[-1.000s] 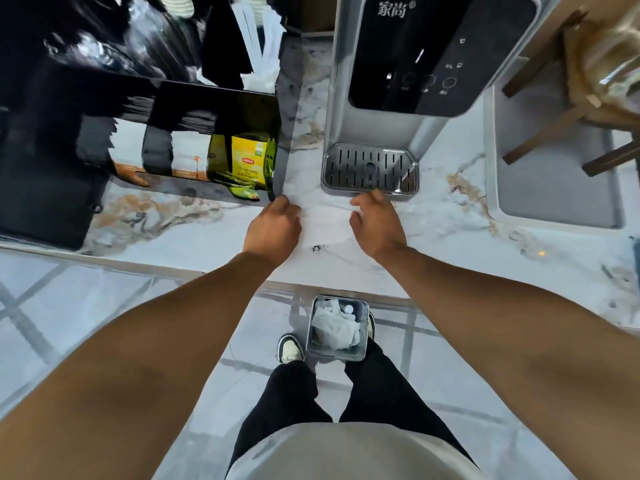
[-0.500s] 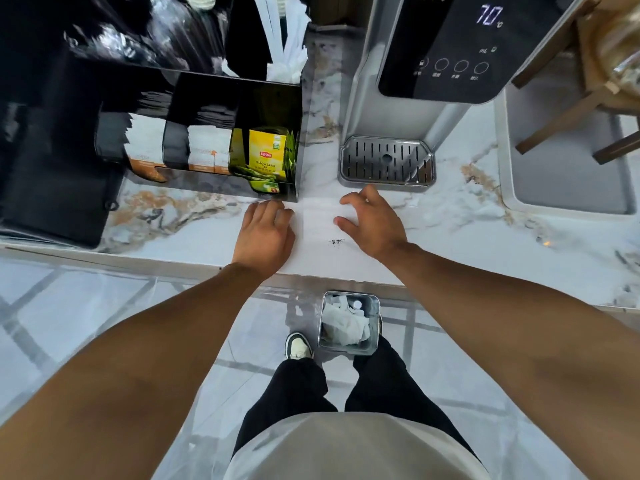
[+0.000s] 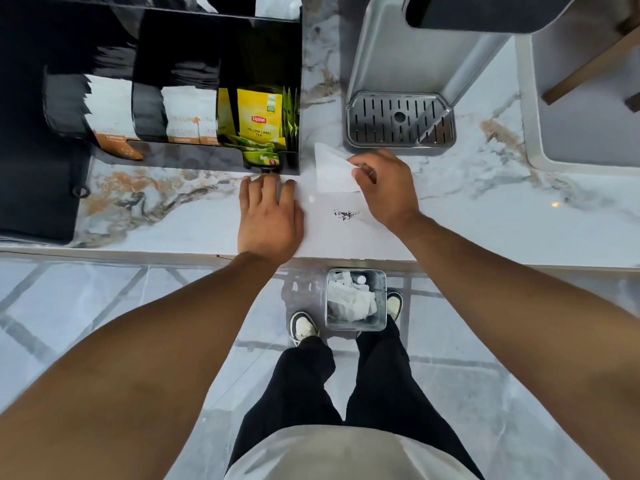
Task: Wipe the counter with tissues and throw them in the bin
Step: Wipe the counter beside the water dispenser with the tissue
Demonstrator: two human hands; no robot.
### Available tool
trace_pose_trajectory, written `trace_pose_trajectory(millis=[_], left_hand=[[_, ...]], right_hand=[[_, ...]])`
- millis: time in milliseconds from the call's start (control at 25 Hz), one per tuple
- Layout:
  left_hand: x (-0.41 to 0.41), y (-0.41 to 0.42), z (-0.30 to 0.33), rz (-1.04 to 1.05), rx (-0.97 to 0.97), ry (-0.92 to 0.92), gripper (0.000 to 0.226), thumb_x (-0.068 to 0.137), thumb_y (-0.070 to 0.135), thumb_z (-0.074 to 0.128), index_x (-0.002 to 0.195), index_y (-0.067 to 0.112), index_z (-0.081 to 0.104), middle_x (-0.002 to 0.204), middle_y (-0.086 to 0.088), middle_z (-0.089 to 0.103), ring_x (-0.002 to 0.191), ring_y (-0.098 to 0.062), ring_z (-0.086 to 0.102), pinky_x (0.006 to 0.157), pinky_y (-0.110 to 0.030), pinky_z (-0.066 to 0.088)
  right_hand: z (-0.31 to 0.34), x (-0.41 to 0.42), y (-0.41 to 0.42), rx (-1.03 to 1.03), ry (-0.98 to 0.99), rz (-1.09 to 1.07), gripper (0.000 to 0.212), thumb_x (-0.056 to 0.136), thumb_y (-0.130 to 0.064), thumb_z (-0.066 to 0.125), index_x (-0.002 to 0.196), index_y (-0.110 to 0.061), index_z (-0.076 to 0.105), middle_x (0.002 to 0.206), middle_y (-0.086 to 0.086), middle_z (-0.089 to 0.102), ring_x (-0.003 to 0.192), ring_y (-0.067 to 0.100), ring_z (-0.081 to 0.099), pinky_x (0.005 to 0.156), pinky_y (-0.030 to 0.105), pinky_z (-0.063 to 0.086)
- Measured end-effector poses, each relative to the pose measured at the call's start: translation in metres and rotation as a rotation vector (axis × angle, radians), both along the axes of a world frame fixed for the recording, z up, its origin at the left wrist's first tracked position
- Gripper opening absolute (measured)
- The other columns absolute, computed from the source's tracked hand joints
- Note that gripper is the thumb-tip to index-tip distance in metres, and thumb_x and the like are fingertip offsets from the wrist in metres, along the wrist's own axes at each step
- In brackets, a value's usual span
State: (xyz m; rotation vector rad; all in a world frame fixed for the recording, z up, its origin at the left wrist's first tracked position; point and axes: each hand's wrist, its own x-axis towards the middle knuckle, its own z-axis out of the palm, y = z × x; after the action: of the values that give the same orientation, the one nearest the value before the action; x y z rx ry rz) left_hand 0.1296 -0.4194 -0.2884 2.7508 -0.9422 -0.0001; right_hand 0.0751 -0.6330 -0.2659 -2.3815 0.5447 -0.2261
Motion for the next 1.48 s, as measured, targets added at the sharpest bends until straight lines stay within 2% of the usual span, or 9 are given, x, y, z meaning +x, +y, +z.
trace_pose_trajectory(millis=[120,360,560,880,1040,1160,1240,1360,1480], left_hand=[[0.000,0.001,0.000,-0.008,-0.008,0.019,0.040,0.092,0.020,0.042,0.126,0.003,0.056,0.126,-0.024,0.053,0.118,-0.046,0.045,0.114,-0.060,0.028],[-0.001,0.001,0.000,-0.003,-0.030,0.004,0.040,0.089,0.013,0.047,0.125,0.001,0.058,0.125,-0.026,0.054,0.119,-0.048,0.045,0.113,-0.062,0.030],[-0.001,0.001,-0.001,-0.002,-0.038,-0.012,0.039,0.088,0.015,0.046,0.123,0.002,0.058,0.125,-0.025,0.054,0.119,-0.046,0.044,0.112,-0.062,0.031],[-0.002,0.001,-0.002,-0.001,-0.076,-0.029,0.039,0.086,0.011,0.046,0.121,0.000,0.059,0.123,-0.026,0.055,0.114,-0.046,0.044,0.108,-0.063,0.036],[-0.003,0.001,0.000,0.011,-0.077,-0.022,0.039,0.086,0.010,0.047,0.122,0.000,0.059,0.123,-0.025,0.055,0.114,-0.045,0.043,0.108,-0.063,0.035],[-0.002,0.001,-0.001,0.006,-0.077,-0.018,0.038,0.086,0.011,0.048,0.121,0.001,0.059,0.123,-0.026,0.055,0.115,-0.044,0.042,0.108,-0.063,0.035],[-0.002,0.001,-0.002,0.005,-0.070,-0.018,0.038,0.086,0.012,0.048,0.121,0.002,0.058,0.123,-0.025,0.054,0.115,-0.045,0.042,0.108,-0.062,0.035],[-0.002,0.001,-0.001,0.008,-0.062,-0.017,0.038,0.086,0.014,0.046,0.120,0.003,0.058,0.123,-0.024,0.054,0.115,-0.044,0.042,0.109,-0.061,0.035],[-0.001,0.001,-0.003,0.010,-0.063,-0.021,0.039,0.087,0.016,0.041,0.121,0.005,0.058,0.123,-0.024,0.054,0.116,-0.043,0.041,0.109,-0.061,0.035]], right_hand=[[0.000,0.007,0.002,-0.013,-0.018,0.044,0.029,0.093,-0.005,0.057,0.116,-0.014,0.073,0.097,0.007,0.060,0.076,0.008,0.051,0.081,0.016,0.042],[-0.004,0.009,0.010,-0.014,-0.047,0.241,0.031,0.090,0.008,0.056,0.104,-0.008,0.078,0.094,0.016,0.059,0.077,0.016,0.055,0.077,0.026,0.049],[-0.005,-0.008,0.009,0.039,-0.033,0.322,0.030,0.087,0.009,0.058,0.097,-0.009,0.080,0.093,0.013,0.059,0.073,0.010,0.051,0.073,0.016,0.040],[-0.003,-0.040,0.006,0.120,0.024,0.418,0.029,0.087,0.011,0.060,0.098,-0.008,0.080,0.095,0.010,0.059,0.069,0.022,0.059,0.070,0.028,0.047],[0.001,-0.047,0.004,0.173,0.062,0.426,0.028,0.087,0.013,0.060,0.096,-0.005,0.080,0.093,0.005,0.057,0.070,0.018,0.058,0.070,0.022,0.044],[0.005,-0.040,0.001,0.208,0.042,0.306,0.029,0.087,0.013,0.057,0.095,-0.005,0.079,0.090,0.005,0.053,0.070,0.003,0.052,0.069,0.011,0.037],[0.007,-0.022,0.000,0.196,0.017,0.264,0.030,0.087,0.012,0.056,0.096,-0.005,0.079,0.089,0.004,0.052,0.072,-0.005,0.049,0.071,0.008,0.037],[0.011,0.012,0.006,0.176,-0.009,0.298,0.029,0.089,0.007,0.055,0.095,-0.008,0.079,0.089,0.001,0.051,0.073,-0.004,0.049,0.072,0.010,0.038],[0.010,0.031,0.016,0.138,0.083,0.442,0.029,0.091,0.004,0.055,0.093,-0.013,0.079,0.092,0.001,0.053,0.077,0.004,0.051,0.075,0.013,0.037]])
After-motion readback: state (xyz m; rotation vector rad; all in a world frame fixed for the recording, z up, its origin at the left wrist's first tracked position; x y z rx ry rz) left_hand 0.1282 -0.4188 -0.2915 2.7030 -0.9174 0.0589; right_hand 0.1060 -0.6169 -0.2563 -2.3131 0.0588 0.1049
